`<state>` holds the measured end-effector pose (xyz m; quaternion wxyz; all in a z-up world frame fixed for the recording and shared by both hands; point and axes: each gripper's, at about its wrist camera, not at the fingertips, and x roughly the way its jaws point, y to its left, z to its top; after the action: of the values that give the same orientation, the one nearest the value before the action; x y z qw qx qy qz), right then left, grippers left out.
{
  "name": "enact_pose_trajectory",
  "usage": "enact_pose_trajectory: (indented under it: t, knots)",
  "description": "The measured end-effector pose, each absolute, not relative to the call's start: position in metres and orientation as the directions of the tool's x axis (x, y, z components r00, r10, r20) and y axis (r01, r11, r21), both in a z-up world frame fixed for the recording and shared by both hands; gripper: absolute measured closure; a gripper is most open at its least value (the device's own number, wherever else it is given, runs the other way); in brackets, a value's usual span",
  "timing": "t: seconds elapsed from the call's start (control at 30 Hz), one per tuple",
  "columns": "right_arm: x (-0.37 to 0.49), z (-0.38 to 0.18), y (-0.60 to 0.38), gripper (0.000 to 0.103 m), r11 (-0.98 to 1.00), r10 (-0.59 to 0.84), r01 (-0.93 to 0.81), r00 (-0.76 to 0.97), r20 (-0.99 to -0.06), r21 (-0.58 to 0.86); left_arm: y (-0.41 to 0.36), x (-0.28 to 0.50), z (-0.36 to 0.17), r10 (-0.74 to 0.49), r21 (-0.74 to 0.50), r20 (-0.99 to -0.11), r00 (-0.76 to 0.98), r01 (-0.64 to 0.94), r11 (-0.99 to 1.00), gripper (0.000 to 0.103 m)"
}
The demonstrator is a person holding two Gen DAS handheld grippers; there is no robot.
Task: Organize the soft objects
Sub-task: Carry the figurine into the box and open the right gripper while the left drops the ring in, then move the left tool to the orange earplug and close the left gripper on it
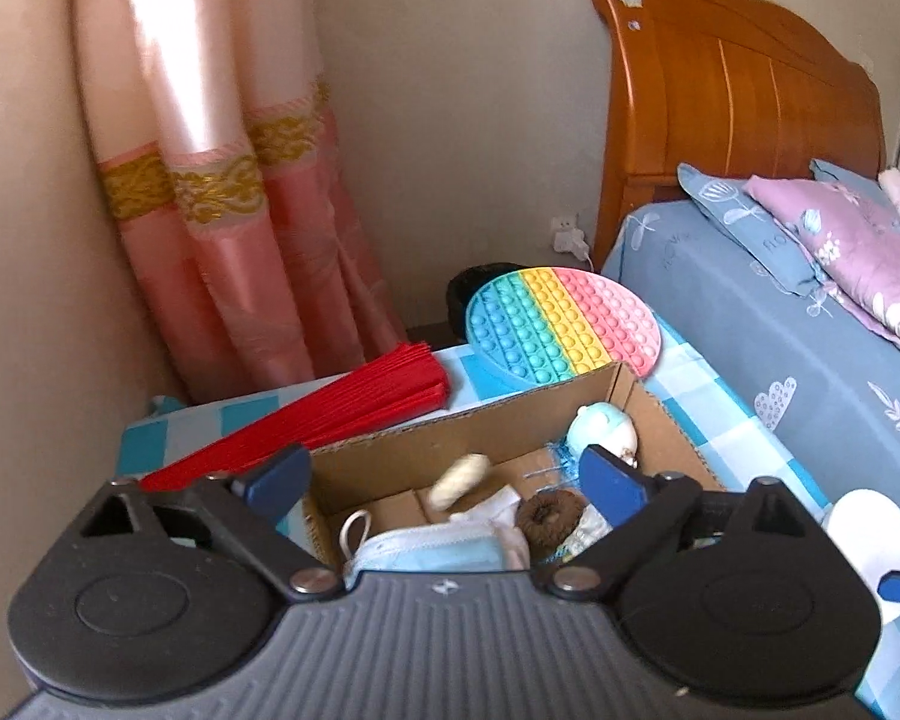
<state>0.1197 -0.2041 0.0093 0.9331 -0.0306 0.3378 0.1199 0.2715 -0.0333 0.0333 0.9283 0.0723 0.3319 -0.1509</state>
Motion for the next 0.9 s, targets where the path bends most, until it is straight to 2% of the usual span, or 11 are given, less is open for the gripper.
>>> enact_pose_trajectory:
  t: [0.27, 0.53, 0.7, 0.9]
  knots:
    - [0.106, 0.006, -0.199, 0.0, 0.96, 0.21, -0.28, 0.737, -0.643, -0.007, -0.006, 0.232, 0.04, -0.173, 0.05, -0.606, 0.776, 0.254, 0.966, 0.003]
    - [0.096, -0.011, -0.195, 0.0, 0.947, 0.203, -0.317, 0.703, -0.682, -0.045, 0.031, 0.183, 0.022, -0.083, 0.022, -0.593, 0.801, 0.119, 0.993, 0.002]
    - [0.095, -0.024, -0.187, 0.0, 0.93, 0.214, -0.362, 0.679, -0.703, -0.066, 0.049, 0.164, 0.0, -0.034, 0.0, -0.611, 0.791, 0.043, 0.999, 0.002]
    - [0.095, -0.031, -0.183, 0.0, 0.925, 0.219, -0.375, 0.663, -0.716, -0.064, 0.066, 0.163, -0.034, -0.001, -0.033, -0.673, 0.739, -0.029, 0.999, 0.002]
